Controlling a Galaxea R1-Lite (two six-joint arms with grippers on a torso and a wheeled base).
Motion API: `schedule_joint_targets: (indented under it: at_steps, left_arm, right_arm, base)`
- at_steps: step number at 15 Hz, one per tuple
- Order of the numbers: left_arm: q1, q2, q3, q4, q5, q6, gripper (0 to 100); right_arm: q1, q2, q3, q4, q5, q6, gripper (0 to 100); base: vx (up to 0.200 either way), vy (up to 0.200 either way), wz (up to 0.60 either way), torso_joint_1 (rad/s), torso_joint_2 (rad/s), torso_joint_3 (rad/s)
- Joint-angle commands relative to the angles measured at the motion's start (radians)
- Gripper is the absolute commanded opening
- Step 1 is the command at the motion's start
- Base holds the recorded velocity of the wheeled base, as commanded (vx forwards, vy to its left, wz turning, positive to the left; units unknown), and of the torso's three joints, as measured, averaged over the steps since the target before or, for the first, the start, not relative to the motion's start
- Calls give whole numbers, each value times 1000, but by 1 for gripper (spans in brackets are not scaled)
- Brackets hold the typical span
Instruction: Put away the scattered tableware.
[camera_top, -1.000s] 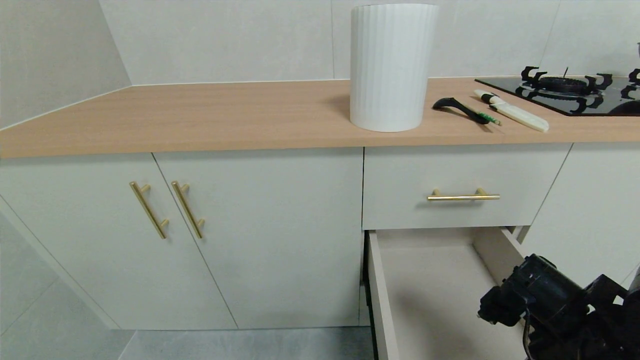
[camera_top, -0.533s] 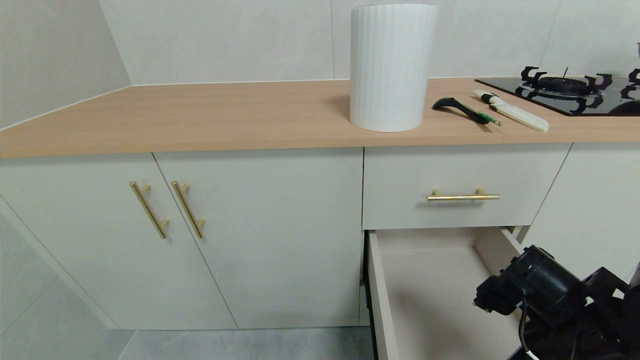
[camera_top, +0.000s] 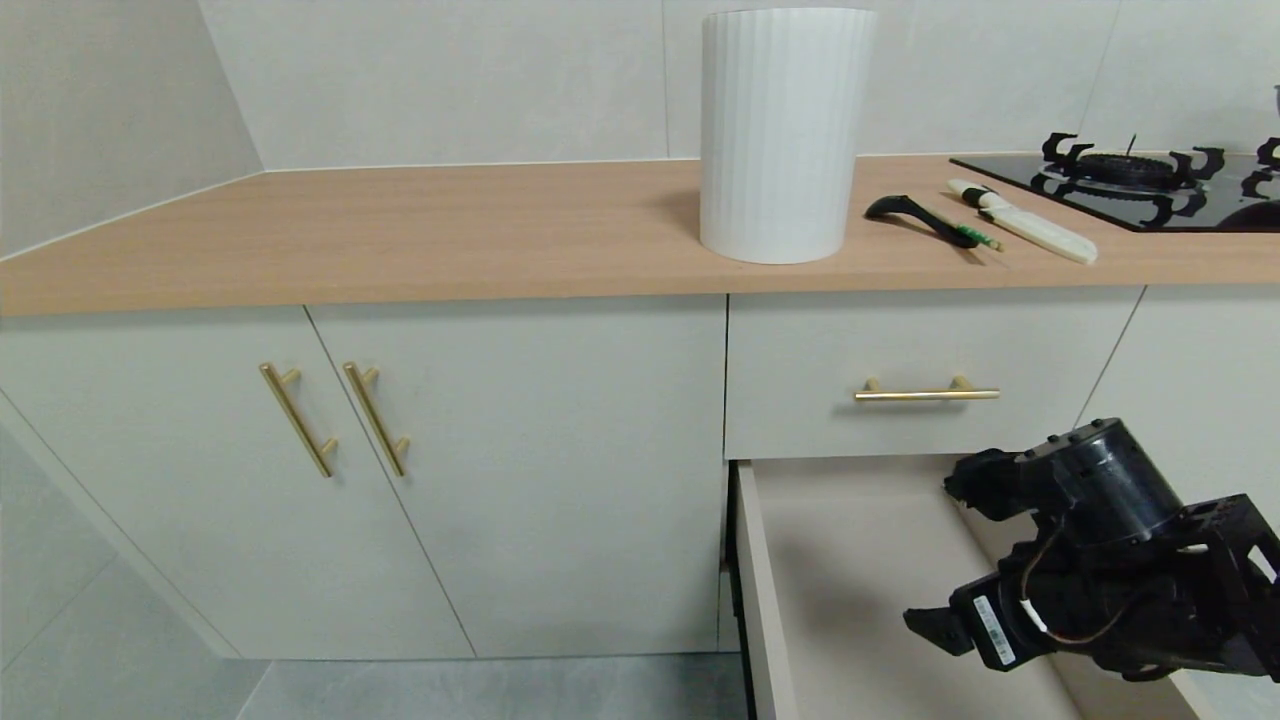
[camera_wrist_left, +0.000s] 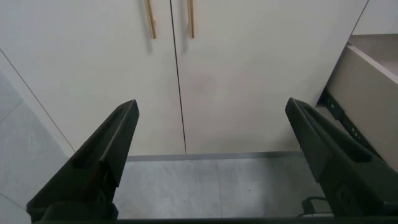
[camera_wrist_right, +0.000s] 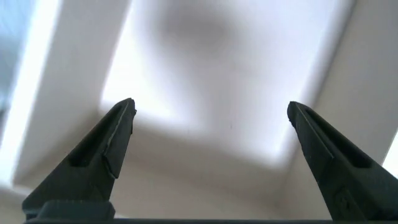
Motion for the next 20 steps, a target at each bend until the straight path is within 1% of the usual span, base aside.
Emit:
schedule_joint_targets:
  at_steps: [1,6,10,20]
  left_arm:
    - [0,2,0,0,0,0,100]
    - [0,2,0,0,0,0,100]
    - [0,2,0,0,0,0,100]
    - [0,2,0,0,0,0,100]
  right_arm:
    - [-7,-8,24,-41,-1,-1,100]
    - [-7,1,29,-60,-26,-1,100]
    - [-8,-1,30,-60,-26,-1,100]
    - [-15,1,30,-60,-27,-4,100]
  base:
    - [0,0,0,0,0,0]
    - [0,0,0,0,0,0]
    - [0,0,0,75,-234,-256]
    - [0,0,0,161,-493,-299]
